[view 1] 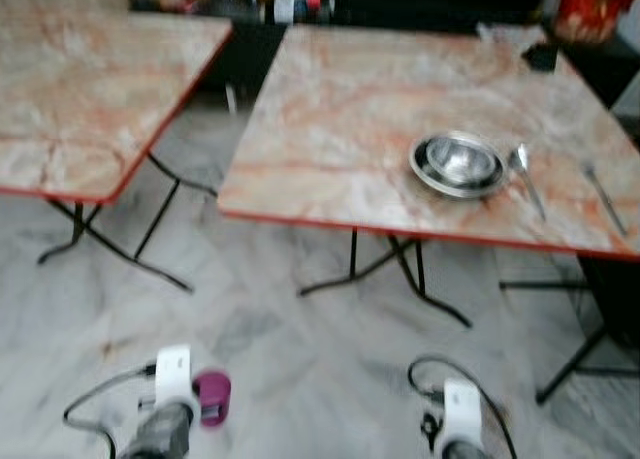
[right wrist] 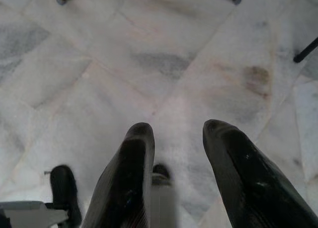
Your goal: Setting the table
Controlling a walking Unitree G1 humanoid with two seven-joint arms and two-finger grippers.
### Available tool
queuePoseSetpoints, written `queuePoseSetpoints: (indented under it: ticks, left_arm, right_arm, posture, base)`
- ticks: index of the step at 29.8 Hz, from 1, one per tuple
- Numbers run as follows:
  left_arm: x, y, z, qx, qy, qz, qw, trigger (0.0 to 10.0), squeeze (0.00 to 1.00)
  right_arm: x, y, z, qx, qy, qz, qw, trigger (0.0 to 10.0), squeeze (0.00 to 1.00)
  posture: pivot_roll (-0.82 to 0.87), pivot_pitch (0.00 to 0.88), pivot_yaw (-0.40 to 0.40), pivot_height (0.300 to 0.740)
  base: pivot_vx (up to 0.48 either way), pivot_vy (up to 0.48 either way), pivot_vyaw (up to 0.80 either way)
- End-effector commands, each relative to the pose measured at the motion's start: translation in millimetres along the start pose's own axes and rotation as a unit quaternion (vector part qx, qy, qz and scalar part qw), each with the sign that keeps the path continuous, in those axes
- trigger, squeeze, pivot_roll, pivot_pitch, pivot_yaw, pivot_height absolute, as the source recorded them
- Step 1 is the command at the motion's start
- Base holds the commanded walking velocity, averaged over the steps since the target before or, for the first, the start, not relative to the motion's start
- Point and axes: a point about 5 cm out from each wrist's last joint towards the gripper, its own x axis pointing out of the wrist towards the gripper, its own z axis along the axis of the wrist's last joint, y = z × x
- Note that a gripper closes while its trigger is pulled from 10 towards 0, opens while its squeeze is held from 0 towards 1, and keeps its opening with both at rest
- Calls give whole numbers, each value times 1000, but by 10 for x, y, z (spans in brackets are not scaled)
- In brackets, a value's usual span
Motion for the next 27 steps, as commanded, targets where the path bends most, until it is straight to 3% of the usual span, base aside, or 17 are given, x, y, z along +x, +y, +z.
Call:
queuePoseSetpoints:
  ticks: [1,2,4,12,27]
  left_arm:
    - [-6,-65,-49,4,10,-10,1000,10000,0]
    - [-14,-52,-106,31,28,-18,999,10000,0]
    - [-26,-11,-163,46,42,-14,998,10000,0]
    - [-61,158,-265,9,52,22,998,10000,0]
    - [-52,127,-242,7,50,24,998,10000,0]
  right_arm:
    - [-7,-87,-27,7,3,-13,1000,10000,0]
    - [-6,-94,-21,5,2,-13,1000,10000,0]
    - [-6,-101,-20,4,2,-13,1000,10000,0]
    - [-4,-111,-11,-1,2,-13,1000,10000,0]
    - [-5,-122,-19,-4,5,-13,1000,10000,0]
  posture:
    - [12,124,6,740]
    - [14,128,2,740]
    - [14,127,0,740]
    - [21,128,-10,740]
    - [16,119,-11,740]
  base:
    - [0,-472,0]
    - [0,0,0]
    - [0,0,0]
    - [0,0,0]
    - [354,0,0]
